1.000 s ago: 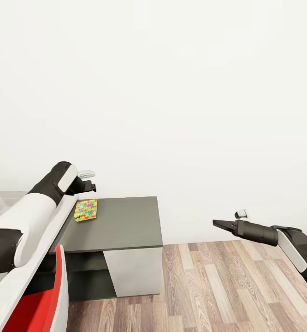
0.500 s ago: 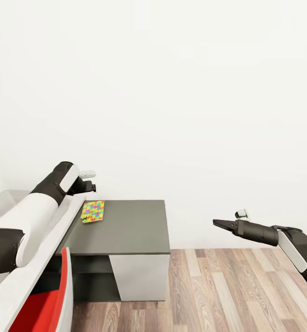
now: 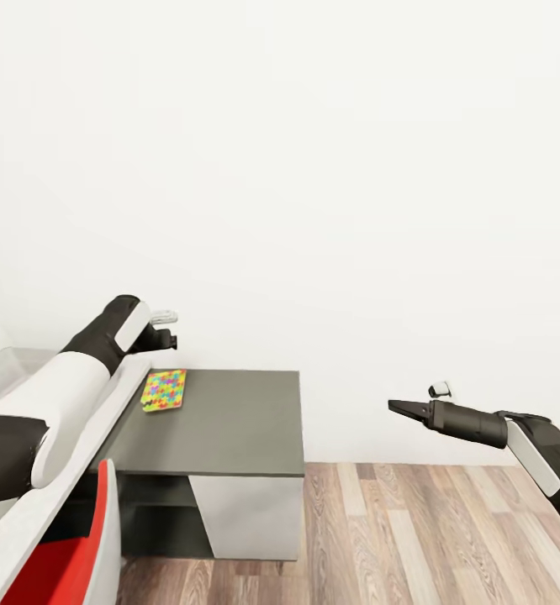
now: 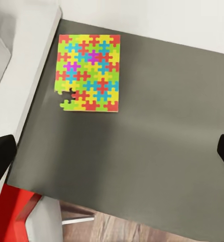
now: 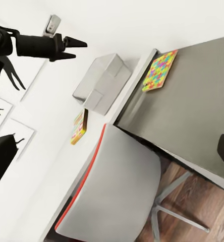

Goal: Put all the toys in the child's room - the three board games (two on the bed and one on the table), the two jigsaw puzzles on the table, and the tennis ball on the table - inside the toy box on the table in the child's room.

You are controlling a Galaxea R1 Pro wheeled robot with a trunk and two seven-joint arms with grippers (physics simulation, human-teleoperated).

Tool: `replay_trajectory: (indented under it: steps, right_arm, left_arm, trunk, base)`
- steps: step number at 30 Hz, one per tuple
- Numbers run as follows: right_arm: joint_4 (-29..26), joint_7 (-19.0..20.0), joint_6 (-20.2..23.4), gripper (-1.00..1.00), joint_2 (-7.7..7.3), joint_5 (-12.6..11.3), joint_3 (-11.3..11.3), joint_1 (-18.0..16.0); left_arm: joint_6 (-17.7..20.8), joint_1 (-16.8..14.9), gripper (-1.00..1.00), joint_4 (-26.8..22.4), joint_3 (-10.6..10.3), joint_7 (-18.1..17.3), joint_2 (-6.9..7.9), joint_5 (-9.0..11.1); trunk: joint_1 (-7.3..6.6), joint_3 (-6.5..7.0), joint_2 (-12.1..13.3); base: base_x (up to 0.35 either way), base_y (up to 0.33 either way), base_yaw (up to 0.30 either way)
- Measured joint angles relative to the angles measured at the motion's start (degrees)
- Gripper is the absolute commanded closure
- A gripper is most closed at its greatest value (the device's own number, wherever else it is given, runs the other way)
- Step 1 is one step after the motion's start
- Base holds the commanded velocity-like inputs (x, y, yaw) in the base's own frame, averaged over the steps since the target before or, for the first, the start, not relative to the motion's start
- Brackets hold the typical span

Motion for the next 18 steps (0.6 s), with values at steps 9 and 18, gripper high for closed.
replay_trajectory:
  steps: [9, 18]
  right_arm:
    - [0.4, 0.0, 0.0, -1.0, -0.03, -0.1, 0.0, 0.0]
    - [0.4, 0.0, 0.0, -1.0, 0.04, -0.1, 0.0, 0.0]
  left_arm:
    - [-0.6, 0.0, -1.0, 0.1, -0.5, 0.0, -0.54, -0.1]
    - [-0.6, 0.0, -1.0, 0.1, -0.5, 0.0, -0.54, -0.1]
  trunk:
    - [0.0, 0.08, 0.0]
    - [0.01, 0.2, 0.0]
  base:
    - [0.107, -0.027, 0.119]
    - [0.154, 0.024, 0.192]
